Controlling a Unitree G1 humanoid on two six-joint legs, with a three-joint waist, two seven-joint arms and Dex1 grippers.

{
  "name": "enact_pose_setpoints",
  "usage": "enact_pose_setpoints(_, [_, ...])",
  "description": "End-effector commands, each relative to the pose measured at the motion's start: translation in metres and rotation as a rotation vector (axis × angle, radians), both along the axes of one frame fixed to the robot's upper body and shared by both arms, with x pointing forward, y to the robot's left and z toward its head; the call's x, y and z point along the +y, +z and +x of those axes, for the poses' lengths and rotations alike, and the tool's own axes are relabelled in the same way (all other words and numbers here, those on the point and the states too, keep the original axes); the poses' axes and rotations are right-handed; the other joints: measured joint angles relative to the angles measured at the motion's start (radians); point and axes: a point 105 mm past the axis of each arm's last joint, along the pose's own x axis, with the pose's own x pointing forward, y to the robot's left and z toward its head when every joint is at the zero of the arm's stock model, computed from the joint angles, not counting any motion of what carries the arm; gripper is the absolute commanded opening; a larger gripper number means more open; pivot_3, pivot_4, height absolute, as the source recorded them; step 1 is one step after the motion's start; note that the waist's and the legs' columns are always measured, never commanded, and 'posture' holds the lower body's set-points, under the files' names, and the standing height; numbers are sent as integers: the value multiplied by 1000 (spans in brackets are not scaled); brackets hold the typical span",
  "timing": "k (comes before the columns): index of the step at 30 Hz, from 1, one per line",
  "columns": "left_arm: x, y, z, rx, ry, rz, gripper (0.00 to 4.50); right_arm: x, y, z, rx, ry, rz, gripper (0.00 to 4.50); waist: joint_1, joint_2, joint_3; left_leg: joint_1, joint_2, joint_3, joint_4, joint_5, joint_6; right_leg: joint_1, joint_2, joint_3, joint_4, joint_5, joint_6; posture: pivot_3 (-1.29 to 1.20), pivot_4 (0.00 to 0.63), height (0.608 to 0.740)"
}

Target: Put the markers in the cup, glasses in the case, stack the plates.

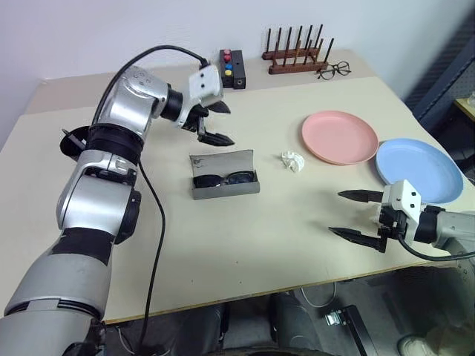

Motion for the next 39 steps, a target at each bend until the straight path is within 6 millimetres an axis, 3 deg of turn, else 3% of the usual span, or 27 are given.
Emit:
enact_pose_setpoints(1, [14, 1, -1, 15, 37, -24, 3216, -3, 13, 5, -60, -6, 1, 4500, -2, 0, 0, 0, 0, 0, 0, 0, 0, 0, 0, 0, 0, 0, 0, 0, 150, 740])
enact_pose_setpoints(6, [21, -25, 6, 38, 112, 15, 682, -3, 16, 9, -71, -3, -3, 4500, 1, 0, 0, 0, 0, 0, 0, 0, 0, -1, 0, 0, 1, 0, 0, 0, 150, 740])
enact_pose_setpoints(11, [12, -58, 13, 8, 153, 80, 682, -2, 16, 10, -75, -1, -1, 4500, 6, 0, 0, 0, -1, 0, 1, 0, 0, 0, 0, 0, 1, 0, 0, 0, 150, 740])
enact_pose_setpoints(17, [-10, -91, -1, 50, 57, 152, 682, -2, 15, 7, -75, -5, 4, 4500, 0, 0, 0, 0, 0, 0, 0, 0, 0, 0, 0, 0, 1, 0, 0, 0, 150, 740])
enact_pose_setpoints(20, [-12, -88, -12, 84, -3, 150, 682, -3, 15, 6, -74, -9, 4, 4500, 0, 0, 0, -1, 0, 1, 0, 0, 0, -1, 0, 1, 2, 0, 0, 0, 150, 740])
enact_pose_setpoints(26, [0, -58, -19, 64, 8, 86, 682, -4, 15, 5, -74, -16, 5, 4500, 1, 0, 0, -1, 0, 1, 0, 0, 0, -2, 0, 1, 2, 0, 0, 0, 150, 740])
enact_pose_setpoints(31, [9, -43, -13, 34, 63, 44, 682, -2, 13, 8, -73, -16, 10, 4500, 2, 0, 0, -1, 0, 1, 1, 0, 0, -1, -1, 1, 2, 0, 0, 0, 150, 740])
enact_pose_setpoints(34, [11, -44, 4, -30, 177, 52, 682, 0, 13, 10, -76, -7, 14, 4500, 2, 0, 0, -1, 0, 1, 1, 0, 0, -2, 0, 1, 2, 0, 0, 0, 150, 740])
enact_pose_setpoints(39, [-5, -52, 17, -91, 240, 65, 682, 1, 13, 10, -76, -4, 18, 4500, 6, 0, 0, -1, 0, 0, 1, 0, 0, -1, -1, 1, 2, 0, 0, 0, 150, 740])
